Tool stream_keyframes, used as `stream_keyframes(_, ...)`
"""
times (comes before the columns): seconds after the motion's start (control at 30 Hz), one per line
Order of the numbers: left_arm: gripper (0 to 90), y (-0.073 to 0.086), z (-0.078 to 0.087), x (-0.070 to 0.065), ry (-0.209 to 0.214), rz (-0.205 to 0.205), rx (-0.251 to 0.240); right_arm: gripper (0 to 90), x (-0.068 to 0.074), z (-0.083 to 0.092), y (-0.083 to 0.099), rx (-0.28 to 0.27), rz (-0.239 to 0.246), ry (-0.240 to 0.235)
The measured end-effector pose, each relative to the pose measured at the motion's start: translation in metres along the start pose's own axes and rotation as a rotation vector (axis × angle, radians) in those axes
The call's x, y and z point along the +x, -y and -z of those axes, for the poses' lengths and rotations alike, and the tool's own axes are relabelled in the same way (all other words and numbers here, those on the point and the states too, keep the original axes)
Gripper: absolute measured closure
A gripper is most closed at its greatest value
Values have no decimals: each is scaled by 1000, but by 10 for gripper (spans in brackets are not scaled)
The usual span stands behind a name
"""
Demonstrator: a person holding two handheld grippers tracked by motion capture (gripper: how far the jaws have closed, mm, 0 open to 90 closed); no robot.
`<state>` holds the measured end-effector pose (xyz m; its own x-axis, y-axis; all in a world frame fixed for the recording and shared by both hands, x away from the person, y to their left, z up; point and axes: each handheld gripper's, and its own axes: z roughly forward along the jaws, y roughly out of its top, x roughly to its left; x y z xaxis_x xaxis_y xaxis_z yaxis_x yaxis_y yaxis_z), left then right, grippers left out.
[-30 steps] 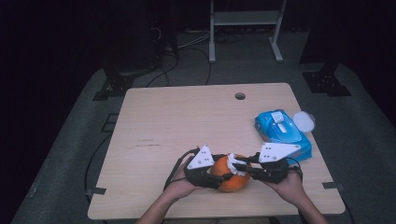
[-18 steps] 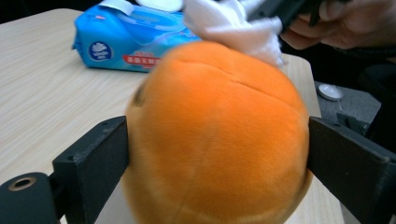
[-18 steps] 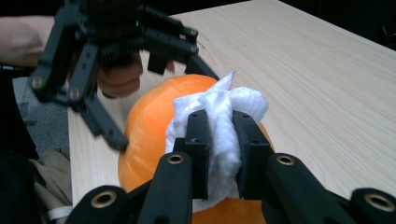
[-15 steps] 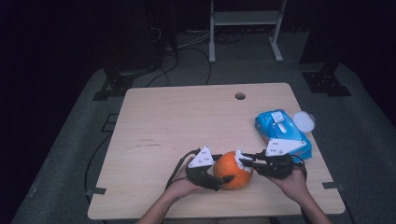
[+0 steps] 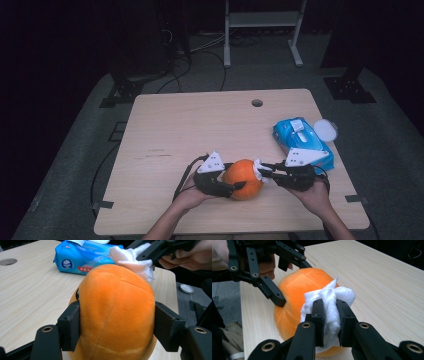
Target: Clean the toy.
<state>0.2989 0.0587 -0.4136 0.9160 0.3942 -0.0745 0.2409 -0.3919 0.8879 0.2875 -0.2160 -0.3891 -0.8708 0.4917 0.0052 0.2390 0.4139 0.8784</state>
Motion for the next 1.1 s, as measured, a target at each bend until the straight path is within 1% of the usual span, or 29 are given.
stream_keyframes(0.03,305,0,0,0,0,0,0,773,0,0,0,0,0,0)
stream_keyframes(0.07,296,0,-2,-2,-14,2,3,773,9,-1,-5,-1,34,-5)
stream_keyframes(0.13,246,1,-3,-2,-20,3,1,773,17,-5,-11,-3,66,-19)
stream_keyframes(0.17,204,2,-5,-1,-21,5,3,773,20,-6,-13,4,81,-14)
stream_keyframes(0.2,173,2,-5,-1,-21,5,3,773,20,-6,-13,4,81,-14)
stream_keyframes(0.23,141,4,-4,2,-31,-11,-11,773,17,-7,-12,10,80,-8)
stream_keyframes(0.3,104,6,-5,4,-30,-8,-19,773,9,-6,-8,11,60,6)
stream_keyframes(0.37,104,8,-8,4,-25,-25,-6,773,0,-2,-3,2,27,20)
stream_keyframes(0.4,116,9,-11,2,-23,-26,-3,773,-3,-1,-1,-1,16,25)
stream_keyframes(0.43,143,9,-11,2,-23,-26,-3,773,-3,-1,-1,-1,16,25)
stream_keyframes(0.47,171,11,-16,-3,-26,-48,-6,773,-6,0,1,0,3,36)
stream_keyframes(0.53,206,10,-16,-5,-21,-62,5,772,-8,0,2,6,5,39)
stream_keyframes(0.57,214,10,-16,-6,-17,-68,9,772,-9,0,3,5,-1,41)
stream_keyframes(0.63,224,10,-15,-5,-9,-66,5,772,-10,1,3,6,-7,41)
stream_keyframes(0.67,224,10,-13,-4,4,-63,0,772,-12,1,4,5,-4,46)
stream_keyframes(0.7,219,10,-12,-3,-2,-61,-10,772,-13,2,4,6,-5,49)
stream_keyframes(0.73,194,9,-11,-2,-11,-54,-18,772,-13,2,4,6,-10,50)
stream_keyframes(0.77,165,9,-11,-2,-11,-54,-18,772,-13,2,4,6,-10,50)
stream_keyframes(0.8,165,8,-12,-1,-23,-45,-26,772,-13,3,4,7,-11,51)
stream_keyframes(0.83,138,8,-14,-1,-37,-39,-21,772,-13,3,4,7,-12,49)
stream_keyframes(0.87,171,9,-17,-2,-49,-33,-9,772,-12,2,3,4,-12,41)
stream_keyframes(0.9,211,10,-18,-3,-65,-34,-16,773,-9,1,2,5,-4,39)
stream_keyframes(0.93,235,11,-18,-3,-71,-26,-18,773,-5,1,0,-1,9,36)
stream_keyframes(0.97,251,11,-18,-3,-71,-26,-18,773,-5,1,0,-1,9,36)
stream_keyframes(1.0,260,11,-18,-1,-77,4,-24,774,4,0,-5,-9,29,-3)
stream_keyframes(1.03,272,11,-18,-1,-77,4,-24,774,10,-2,-7,-13,39,-23)
stream_keyframes(1.07,281,11,-20,-4,-66,-4,-16,774,17,-6,-10,-2,65,-27)
stream_keyframes(1.1,287,11,-21,-7,-65,-28,-4,774,24,-10,-12,18,95,-21)
